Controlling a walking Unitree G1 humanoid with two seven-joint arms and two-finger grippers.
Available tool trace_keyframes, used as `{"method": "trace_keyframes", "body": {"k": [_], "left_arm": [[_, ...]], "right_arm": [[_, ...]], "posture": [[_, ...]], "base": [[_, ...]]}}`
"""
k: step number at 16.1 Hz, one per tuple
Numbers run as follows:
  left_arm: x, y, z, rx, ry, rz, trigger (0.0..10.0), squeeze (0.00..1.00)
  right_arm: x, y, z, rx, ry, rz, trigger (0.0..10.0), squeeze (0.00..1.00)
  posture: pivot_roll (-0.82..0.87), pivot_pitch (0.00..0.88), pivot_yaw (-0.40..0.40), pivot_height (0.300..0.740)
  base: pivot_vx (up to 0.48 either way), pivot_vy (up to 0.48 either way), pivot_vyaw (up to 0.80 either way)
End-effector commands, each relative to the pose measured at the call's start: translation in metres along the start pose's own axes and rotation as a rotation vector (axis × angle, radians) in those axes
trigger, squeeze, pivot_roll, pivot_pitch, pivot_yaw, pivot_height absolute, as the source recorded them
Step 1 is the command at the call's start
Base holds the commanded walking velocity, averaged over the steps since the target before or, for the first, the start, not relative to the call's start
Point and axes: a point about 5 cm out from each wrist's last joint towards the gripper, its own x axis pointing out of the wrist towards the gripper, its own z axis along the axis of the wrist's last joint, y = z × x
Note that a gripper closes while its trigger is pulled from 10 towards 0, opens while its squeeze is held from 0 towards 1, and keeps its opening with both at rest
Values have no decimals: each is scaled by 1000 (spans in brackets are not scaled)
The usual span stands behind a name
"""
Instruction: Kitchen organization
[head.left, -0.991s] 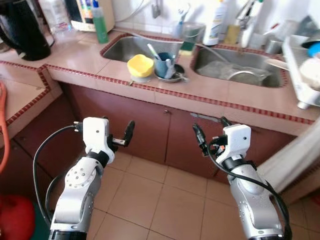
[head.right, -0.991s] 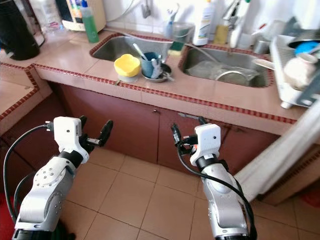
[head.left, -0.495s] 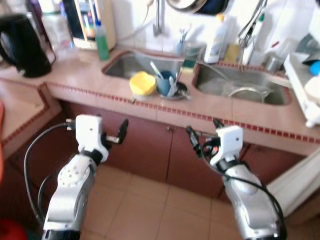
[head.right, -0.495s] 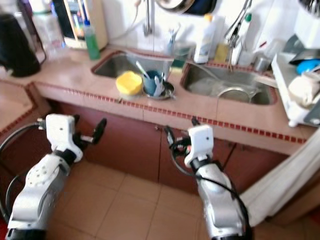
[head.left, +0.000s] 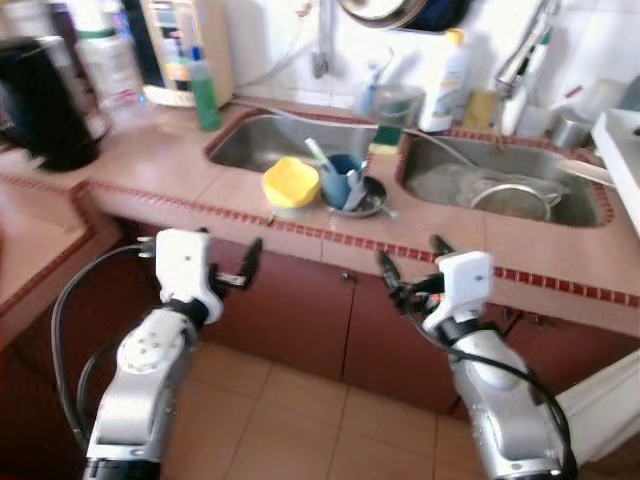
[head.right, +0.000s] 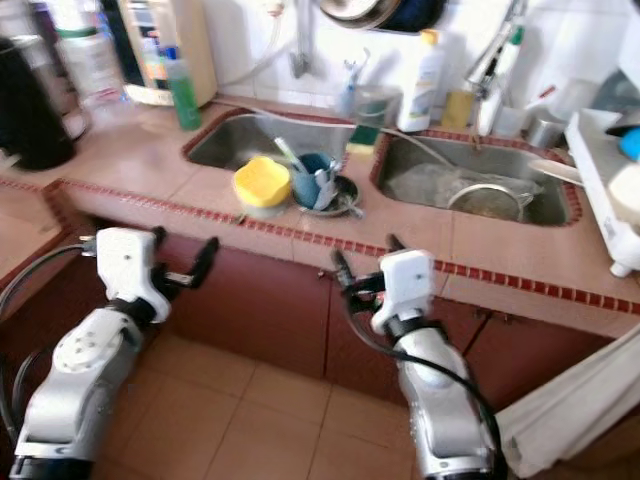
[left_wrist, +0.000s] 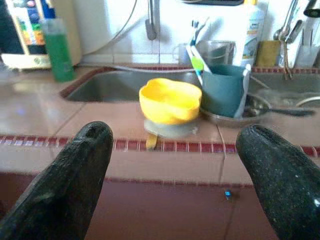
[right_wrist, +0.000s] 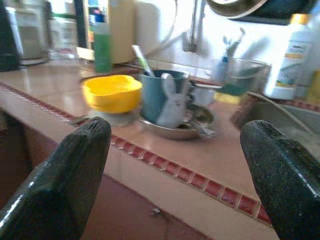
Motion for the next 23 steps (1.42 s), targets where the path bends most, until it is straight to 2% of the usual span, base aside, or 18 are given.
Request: {"method": "trace_keyframes", "body": {"k": [1,18,19,23], "left_arm": [[2,-7,3,-4,-10,-20,10000,0],[1,-9,6,-11,-23,-26,10000,0],[1,-9,7,-34,-34,-22,10000,0],[3,-12,12,-27,-60,-35,10000,0]], "right_arm": [[-1,-8,5,-15,-16,-24,10000,0],[-1,-7,8,-41,-23,-2,10000,0],[-1,-7,9,-44,-28,2,10000,0],[1,-4,18,-48,-73,70,10000,0]], "posture": [[-89,13,26,740],[-90,25,20,740],[-91,27,20,740],[-97,31,17,740]], "base": [[326,0,0],[328,0,0],[0,0,0],[0,0,0]]}}
